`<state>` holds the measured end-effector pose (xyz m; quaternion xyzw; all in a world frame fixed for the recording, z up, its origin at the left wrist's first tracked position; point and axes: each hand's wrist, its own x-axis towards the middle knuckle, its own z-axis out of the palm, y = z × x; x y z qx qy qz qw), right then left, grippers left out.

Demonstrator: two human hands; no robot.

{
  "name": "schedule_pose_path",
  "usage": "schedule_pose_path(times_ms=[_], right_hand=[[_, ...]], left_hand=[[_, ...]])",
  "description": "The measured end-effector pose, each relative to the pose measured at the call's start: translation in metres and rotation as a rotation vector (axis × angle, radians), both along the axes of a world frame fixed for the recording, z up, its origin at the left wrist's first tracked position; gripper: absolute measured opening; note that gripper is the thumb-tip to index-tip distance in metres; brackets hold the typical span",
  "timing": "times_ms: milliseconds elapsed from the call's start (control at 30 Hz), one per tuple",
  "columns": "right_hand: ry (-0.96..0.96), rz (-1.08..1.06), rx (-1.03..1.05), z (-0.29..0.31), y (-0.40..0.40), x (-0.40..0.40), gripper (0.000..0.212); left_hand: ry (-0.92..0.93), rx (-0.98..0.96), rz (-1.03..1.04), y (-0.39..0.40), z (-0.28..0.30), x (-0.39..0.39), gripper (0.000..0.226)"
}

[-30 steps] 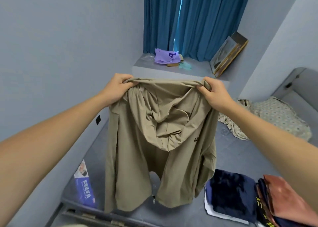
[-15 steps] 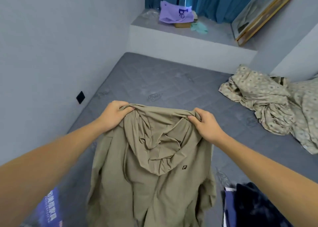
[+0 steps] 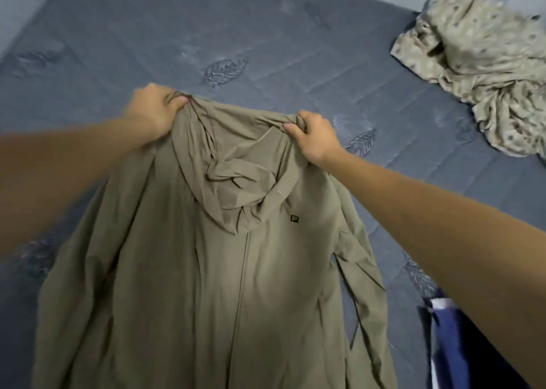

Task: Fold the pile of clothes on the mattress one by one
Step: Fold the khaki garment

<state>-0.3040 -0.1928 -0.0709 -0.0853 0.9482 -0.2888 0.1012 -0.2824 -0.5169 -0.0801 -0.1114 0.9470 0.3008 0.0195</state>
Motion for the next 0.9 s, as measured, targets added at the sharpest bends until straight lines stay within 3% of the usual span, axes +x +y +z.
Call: schedule_pose_path(times_ms=[67,133,200,333,400,500,600,633,733,800,900], right_hand=[[-0.103,-0.044,-0.041,-0.019,0.005,-0.008,0.041],[-0.239,-0.108,-0.111,-0.035,0.02,-0.014,0.043],[-0.327,-0.178,-0.146,-0.045,0.042,-0.017,0.041],[-0.523,-0.255,-0.122,-0.053,0.087,-0.008,0.033],[-0.625,-0.207,-0.102,-0.064,0.105,0.004,0.03],[-0.638,-0.083,-0.063,-0.075,0.119,0.02,0.02],[-0.531,-0.095,-0.202,-0.077,0.139,0.021,0.009],[-0.497,-0.098,-0.244,-0.075,0.145,0.021,0.018],[-0.481,-0.136,-0.333,-0.072,0.166,0.025,0.029],[-0.524,-0.165,-0.386,-0.067,0.18,0.027,0.022],[-0.578,-0.095,-0.222,-0.067,0.201,0.023,0.019]], left_hand=[[-0.135,-0.156,0.032,0.011,-0.017,-0.003,0.031],[-0.087,-0.18,-0.032,0.032,-0.028,-0.004,0.048],[-0.009,-0.117,-0.196,0.068,-0.032,-0.004,0.054],[-0.05,0.097,-0.387,0.159,-0.041,-0.013,0.051],[-0.116,0.123,-0.447,0.201,-0.049,-0.023,0.056],[-0.251,-0.048,-0.6,0.239,-0.06,-0.033,0.063],[-0.227,-0.239,-0.746,0.26,-0.063,-0.037,0.049],[-0.22,-0.268,-0.769,0.263,-0.062,-0.04,0.041],[-0.255,-0.183,-0.755,0.275,-0.057,-0.052,0.008],[-0.212,-0.188,-0.687,0.283,-0.055,-0.062,0.005],[-0.193,-0.261,-0.559,0.29,-0.05,-0.069,0.006]])
